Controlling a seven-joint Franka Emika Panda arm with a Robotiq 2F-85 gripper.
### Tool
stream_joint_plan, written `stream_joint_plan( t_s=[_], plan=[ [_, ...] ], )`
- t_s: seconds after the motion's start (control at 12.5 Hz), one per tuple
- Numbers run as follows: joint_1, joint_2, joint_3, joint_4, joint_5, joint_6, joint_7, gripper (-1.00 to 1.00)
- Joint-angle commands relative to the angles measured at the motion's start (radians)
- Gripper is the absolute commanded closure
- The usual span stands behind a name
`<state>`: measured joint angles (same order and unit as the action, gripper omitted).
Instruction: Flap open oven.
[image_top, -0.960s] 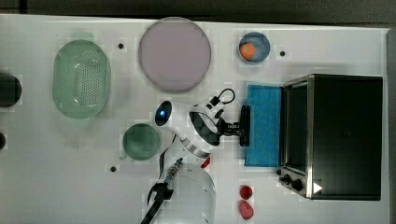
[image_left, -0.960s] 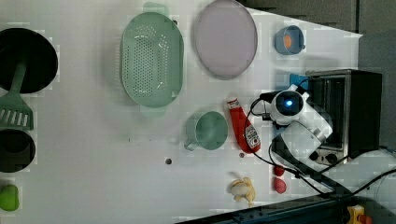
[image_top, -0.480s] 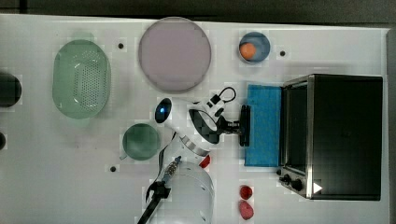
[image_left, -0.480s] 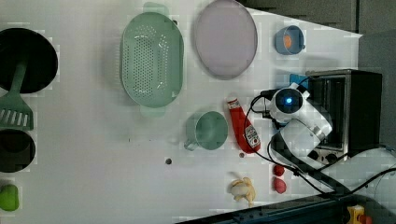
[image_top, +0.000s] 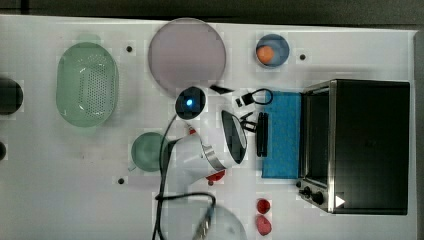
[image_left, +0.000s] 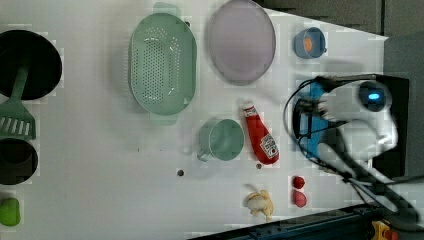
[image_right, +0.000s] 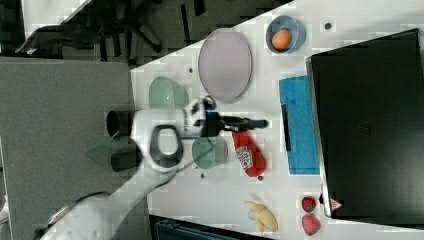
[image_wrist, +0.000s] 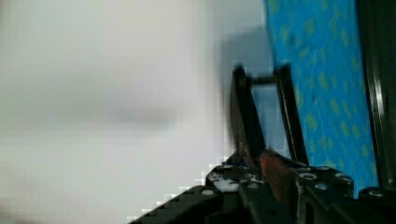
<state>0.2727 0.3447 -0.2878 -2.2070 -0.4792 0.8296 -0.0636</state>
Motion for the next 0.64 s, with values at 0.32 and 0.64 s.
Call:
stream_joint_plan(
  t_s=[0.32,0.64],
  plan=[
    [-0.01,-0.268,0.0,0.041,0.29,-0.125,0.052,0.65],
    [-0.012,-0.398,-0.002,0.095,0.42,-0.285,0.061,0.65]
  ],
)
